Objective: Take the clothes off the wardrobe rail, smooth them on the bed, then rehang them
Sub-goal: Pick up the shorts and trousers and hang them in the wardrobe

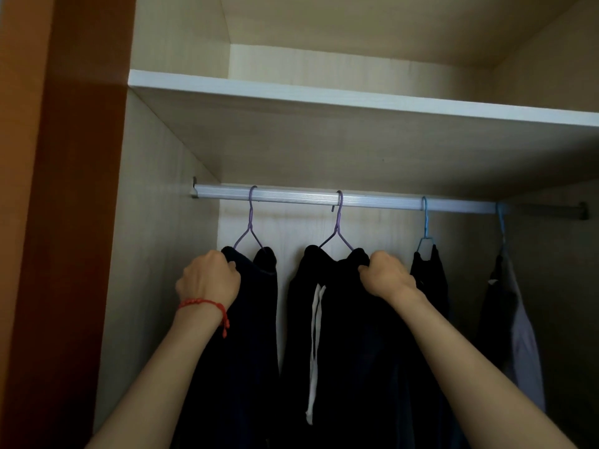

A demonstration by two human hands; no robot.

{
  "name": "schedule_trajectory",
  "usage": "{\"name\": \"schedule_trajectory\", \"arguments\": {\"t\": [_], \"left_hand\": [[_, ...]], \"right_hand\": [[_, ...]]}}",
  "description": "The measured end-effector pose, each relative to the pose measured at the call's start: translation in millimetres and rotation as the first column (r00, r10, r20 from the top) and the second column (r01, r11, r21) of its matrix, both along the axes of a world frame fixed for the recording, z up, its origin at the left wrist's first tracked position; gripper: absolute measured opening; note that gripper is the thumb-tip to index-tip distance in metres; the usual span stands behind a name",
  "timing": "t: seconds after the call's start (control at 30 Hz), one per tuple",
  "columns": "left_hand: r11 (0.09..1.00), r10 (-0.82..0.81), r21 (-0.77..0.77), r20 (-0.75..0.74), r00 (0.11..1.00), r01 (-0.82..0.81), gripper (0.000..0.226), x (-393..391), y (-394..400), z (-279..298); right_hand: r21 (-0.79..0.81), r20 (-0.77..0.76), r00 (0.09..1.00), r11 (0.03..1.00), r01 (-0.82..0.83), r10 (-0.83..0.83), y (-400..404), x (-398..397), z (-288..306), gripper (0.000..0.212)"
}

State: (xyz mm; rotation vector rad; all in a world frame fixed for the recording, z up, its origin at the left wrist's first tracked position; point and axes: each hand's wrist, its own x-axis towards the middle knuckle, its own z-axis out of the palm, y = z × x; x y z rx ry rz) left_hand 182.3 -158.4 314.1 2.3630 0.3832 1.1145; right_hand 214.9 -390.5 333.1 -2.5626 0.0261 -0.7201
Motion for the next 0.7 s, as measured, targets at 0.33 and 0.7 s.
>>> {"name": "schedule_trajectory", "arguments": {"t": [0.33, 0.7], "left_hand": [[0.995, 0.017, -0.104, 0.051, 0.999, -0.012, 0.032, -0.3, 5.8, -2.7], [0.995, 0.017, -0.104, 0.060, 0.998, -0.011, 0.034, 4.0, 2.4, -8.3]], "right_hand": [[0.050, 0.055, 0.998, 0.999, 0.000, -0.002, 24.5, 5.1, -9.9, 0.027], [0.103, 0.053, 0.996, 0.992, 0.066, -0.072, 3.6, 2.8, -11.1, 0.027]]}}
